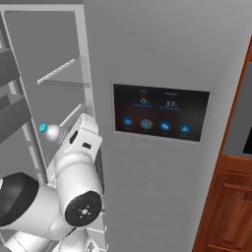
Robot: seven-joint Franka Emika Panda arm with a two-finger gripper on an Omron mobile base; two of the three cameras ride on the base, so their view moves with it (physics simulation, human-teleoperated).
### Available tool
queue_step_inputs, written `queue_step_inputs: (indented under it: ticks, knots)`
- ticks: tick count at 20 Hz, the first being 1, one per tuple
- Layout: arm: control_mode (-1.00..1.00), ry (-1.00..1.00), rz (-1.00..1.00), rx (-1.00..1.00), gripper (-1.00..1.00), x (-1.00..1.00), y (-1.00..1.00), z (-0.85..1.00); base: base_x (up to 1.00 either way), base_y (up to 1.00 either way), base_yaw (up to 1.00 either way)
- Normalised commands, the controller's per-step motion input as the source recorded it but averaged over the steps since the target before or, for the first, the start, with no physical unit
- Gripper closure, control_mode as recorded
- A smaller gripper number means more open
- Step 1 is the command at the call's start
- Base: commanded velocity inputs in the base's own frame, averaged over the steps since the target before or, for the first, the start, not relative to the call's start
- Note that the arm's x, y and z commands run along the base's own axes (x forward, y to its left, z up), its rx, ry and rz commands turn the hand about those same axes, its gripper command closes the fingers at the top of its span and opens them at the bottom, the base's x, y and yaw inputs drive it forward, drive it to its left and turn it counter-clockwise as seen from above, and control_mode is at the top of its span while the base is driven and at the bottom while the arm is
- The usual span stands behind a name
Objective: Take the bottled waters from the counter and place them in the freezer to freeze. Close the freezer door after placing the bottles.
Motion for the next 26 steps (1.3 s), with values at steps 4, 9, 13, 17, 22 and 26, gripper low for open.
queue_step_inputs:
  ticks: [4,9,13,17,22,26]
  knots:
    - [-1.00,0.17,-0.16,0.25,1.00,0.29,0.30,1.00,0.00,0.00,0.00]
    - [-1.00,0.05,-0.12,0.17,1.00,0.09,0.97,0.35,0.00,0.00,0.00]
    - [-1.00,-0.16,-0.18,0.17,1.00,0.00,0.96,0.00,0.00,0.00,0.00]
    - [-1.00,-0.14,-0.02,0.09,1.00,0.04,0.20,0.00,0.00,0.00,0.00]
    - [-1.00,-0.06,0.00,0.36,1.00,0.33,0.25,-0.03,0.00,0.00,0.00]
    - [-1.00,0.00,0.00,0.48,1.00,0.31,-0.02,0.00,0.00,0.00,0.00]
